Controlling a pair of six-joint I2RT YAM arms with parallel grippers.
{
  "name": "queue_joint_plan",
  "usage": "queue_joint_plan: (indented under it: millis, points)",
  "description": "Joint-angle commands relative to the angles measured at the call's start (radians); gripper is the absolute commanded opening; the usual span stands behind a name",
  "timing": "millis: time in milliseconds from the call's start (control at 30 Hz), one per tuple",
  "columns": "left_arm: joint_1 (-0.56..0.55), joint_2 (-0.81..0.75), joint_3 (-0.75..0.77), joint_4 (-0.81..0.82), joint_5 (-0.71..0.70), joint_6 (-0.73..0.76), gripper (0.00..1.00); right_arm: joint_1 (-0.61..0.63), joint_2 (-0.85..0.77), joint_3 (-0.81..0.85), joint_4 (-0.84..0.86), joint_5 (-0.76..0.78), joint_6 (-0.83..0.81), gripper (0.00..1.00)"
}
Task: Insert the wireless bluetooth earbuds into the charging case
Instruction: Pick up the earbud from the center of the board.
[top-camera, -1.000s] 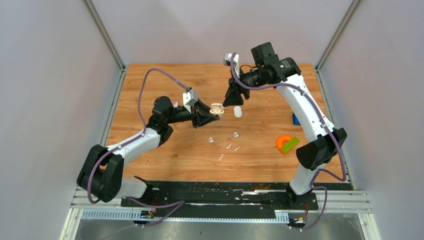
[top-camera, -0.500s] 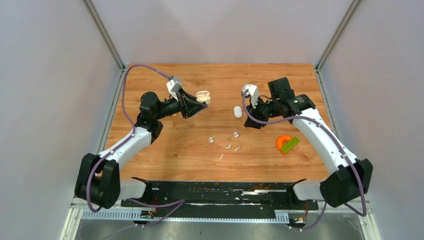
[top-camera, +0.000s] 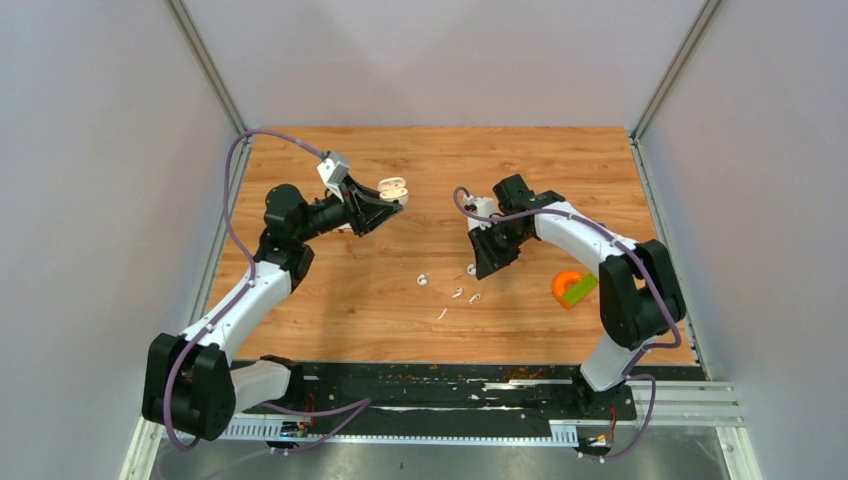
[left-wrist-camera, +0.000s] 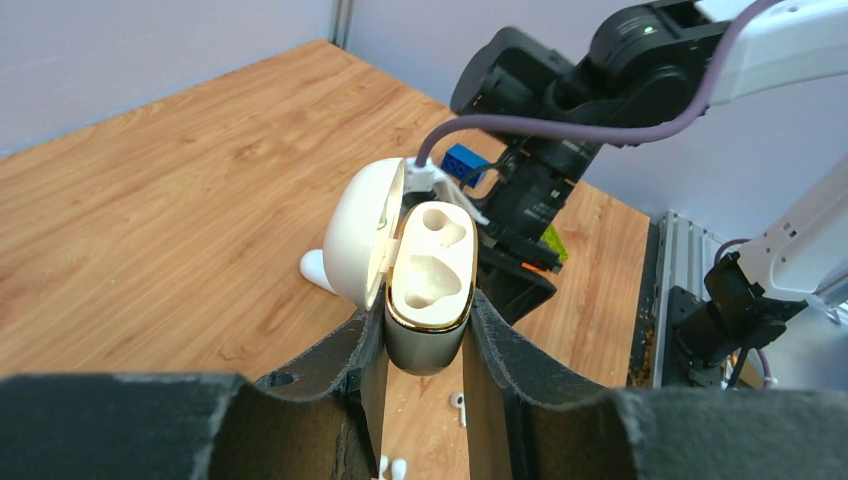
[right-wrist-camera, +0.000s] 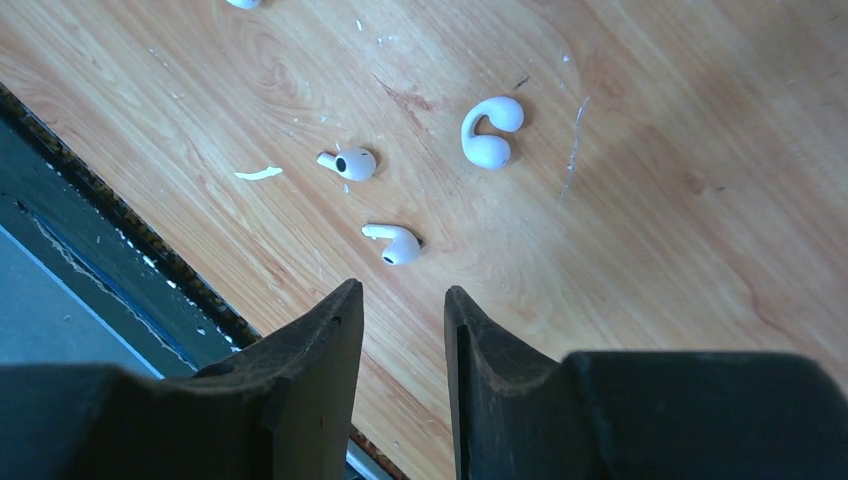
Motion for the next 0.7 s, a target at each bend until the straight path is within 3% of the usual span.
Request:
queue_joint_plan:
  millis: [0, 133, 233, 333, 467, 667]
  points:
    - [0.01, -0.051, 0.0, -0.002, -0.007, 0.033, 0.0, 0.014, 0.054, 0.027, 0.002, -0.026, 0.091, 0.36]
    - [0.014, -0.056, 0.001, -0.003, -0.005, 0.039, 0.0, 0.013, 0.052, 0.03, 0.0, -0.127, -0.082, 0.38]
    - [0.017, -0.051, 0.007, -0.005, -0.005, 0.041, 0.0, 0.012, 0.009, 0.04, -0.009, -0.069, -0.244, 0.35]
    - [0.017, -0.036, 0.018, -0.004, -0.001, 0.035, 0.0, 0.011, -0.058, -0.014, 0.084, 0.065, -0.176, 0.33]
    - [0.016, -0.018, 0.033, 0.004, -0.001, 0.032, 0.0, 0.015, -0.048, -0.025, 0.081, -0.004, -0.018, 0.36]
    - [0.016, -0.009, 0.044, -0.012, 0.003, 0.046, 0.0, 0.039, -0.094, -0.061, 0.037, -0.043, -0.317, 0.37]
